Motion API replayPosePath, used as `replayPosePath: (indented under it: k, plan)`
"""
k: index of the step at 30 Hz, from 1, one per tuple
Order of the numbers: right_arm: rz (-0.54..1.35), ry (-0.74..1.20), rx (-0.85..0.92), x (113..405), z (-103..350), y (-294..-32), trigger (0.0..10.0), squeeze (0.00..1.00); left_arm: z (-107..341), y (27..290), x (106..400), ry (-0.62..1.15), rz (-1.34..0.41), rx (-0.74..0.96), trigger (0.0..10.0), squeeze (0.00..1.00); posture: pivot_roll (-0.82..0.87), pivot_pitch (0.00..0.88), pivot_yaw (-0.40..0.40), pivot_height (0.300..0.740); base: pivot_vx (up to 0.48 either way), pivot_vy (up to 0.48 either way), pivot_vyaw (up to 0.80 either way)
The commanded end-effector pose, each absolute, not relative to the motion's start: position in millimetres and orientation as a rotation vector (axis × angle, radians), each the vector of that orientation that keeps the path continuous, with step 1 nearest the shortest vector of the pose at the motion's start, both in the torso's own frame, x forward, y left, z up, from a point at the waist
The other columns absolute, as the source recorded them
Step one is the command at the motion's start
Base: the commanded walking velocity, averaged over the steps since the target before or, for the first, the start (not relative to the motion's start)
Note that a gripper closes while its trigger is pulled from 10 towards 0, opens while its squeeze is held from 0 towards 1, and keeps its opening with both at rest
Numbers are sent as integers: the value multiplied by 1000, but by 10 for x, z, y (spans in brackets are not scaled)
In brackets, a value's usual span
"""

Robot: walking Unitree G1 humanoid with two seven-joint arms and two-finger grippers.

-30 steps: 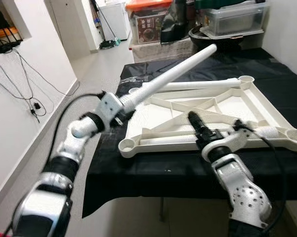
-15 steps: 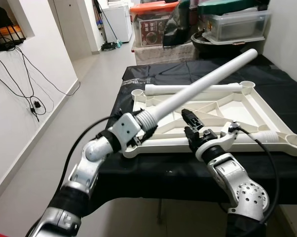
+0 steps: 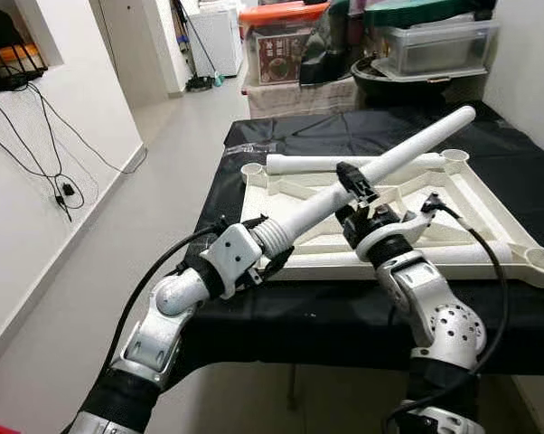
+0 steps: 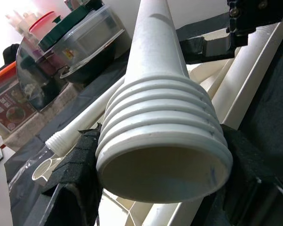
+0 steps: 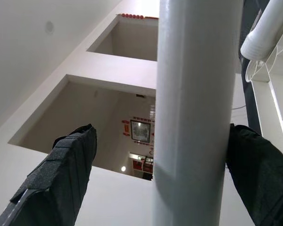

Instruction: Building children table

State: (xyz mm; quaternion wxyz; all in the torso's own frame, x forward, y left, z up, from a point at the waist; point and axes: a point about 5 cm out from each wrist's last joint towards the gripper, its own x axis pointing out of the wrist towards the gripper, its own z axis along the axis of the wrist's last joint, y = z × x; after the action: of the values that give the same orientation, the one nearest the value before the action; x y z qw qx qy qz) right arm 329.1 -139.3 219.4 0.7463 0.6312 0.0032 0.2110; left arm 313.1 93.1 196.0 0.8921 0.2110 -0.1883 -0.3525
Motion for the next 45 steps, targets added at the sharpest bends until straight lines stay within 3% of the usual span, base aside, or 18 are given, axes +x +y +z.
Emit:
replayPosePath:
  k: [1,30,31,32,33,45]
  plan:
    - [549,2,1446,3331,2316,-1203,10000,0,1947,915,3068,-389,-745,423,10000,0,120,21,55,740,0,0,0]
    - [731,113,1412,3338,2209,-1145,10000,0,1857,910,2770,-299,-843,384,10000,0,128,21,49,740,0,0,0]
    - [747,132,1393,3327,2185,-1145,4314,0,1854,920,2754,-293,-848,385,10000,0,127,21,51,740,0,0,0]
    - [752,148,1375,3324,2158,-1150,1255,0,1849,932,2741,-286,-852,384,10000,0,128,21,50,740,0,0,0]
    - [753,159,1363,3325,2139,-1155,0,0,1846,941,2733,-283,-854,386,10000,0,126,20,51,740,0,0,0]
    - [743,169,1329,3391,2127,-1243,0,0,1778,980,2671,-238,-862,385,10000,0,124,16,48,740,0,0,0]
